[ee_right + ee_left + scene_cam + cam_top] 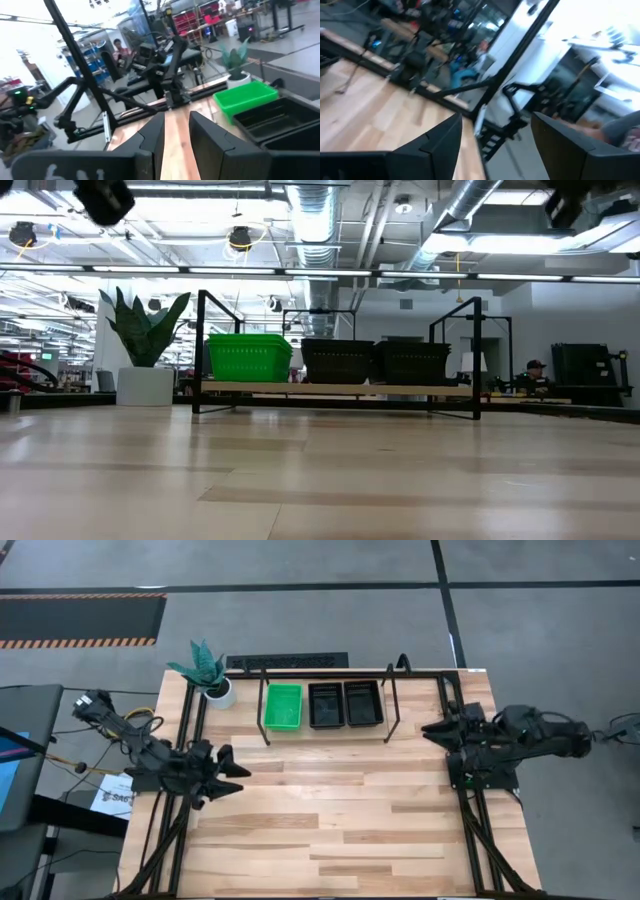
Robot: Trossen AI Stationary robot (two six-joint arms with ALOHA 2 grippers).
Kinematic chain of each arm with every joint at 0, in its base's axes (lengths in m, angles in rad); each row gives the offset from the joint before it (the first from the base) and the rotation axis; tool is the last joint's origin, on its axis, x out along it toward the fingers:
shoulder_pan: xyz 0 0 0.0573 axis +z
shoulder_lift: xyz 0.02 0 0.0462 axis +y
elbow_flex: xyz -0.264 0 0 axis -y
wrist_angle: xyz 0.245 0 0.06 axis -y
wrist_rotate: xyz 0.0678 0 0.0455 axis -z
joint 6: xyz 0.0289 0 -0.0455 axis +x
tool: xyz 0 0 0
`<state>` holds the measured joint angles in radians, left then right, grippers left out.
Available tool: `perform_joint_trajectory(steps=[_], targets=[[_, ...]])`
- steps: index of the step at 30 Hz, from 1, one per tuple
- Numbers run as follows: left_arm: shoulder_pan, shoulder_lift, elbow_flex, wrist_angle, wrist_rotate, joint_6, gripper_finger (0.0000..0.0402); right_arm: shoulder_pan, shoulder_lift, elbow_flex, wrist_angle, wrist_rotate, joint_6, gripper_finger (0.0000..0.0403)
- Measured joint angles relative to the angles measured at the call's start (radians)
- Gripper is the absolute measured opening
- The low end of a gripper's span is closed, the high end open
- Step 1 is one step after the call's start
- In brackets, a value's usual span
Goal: Stack baskets on shelf by color
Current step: Return to Home Position
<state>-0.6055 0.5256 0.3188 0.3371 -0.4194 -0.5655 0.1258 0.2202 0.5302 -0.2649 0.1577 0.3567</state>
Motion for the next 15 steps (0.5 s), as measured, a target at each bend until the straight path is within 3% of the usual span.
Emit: perform_joint_trajectory(steps=[7, 15], targets=[[-0.001, -0.085, -0.178, 0.242, 0.078, 0.038, 0.0226, 0.043, -0.052, -0.218, 0.252, 0.002, -0.009, 0.0113], [-0.001, -0.137, -0.300, 0.373, 0.122, 0.074, 0.0226, 0.079, -0.051, -0.390, 0.491, 0.019, -0.033, 0.0113]])
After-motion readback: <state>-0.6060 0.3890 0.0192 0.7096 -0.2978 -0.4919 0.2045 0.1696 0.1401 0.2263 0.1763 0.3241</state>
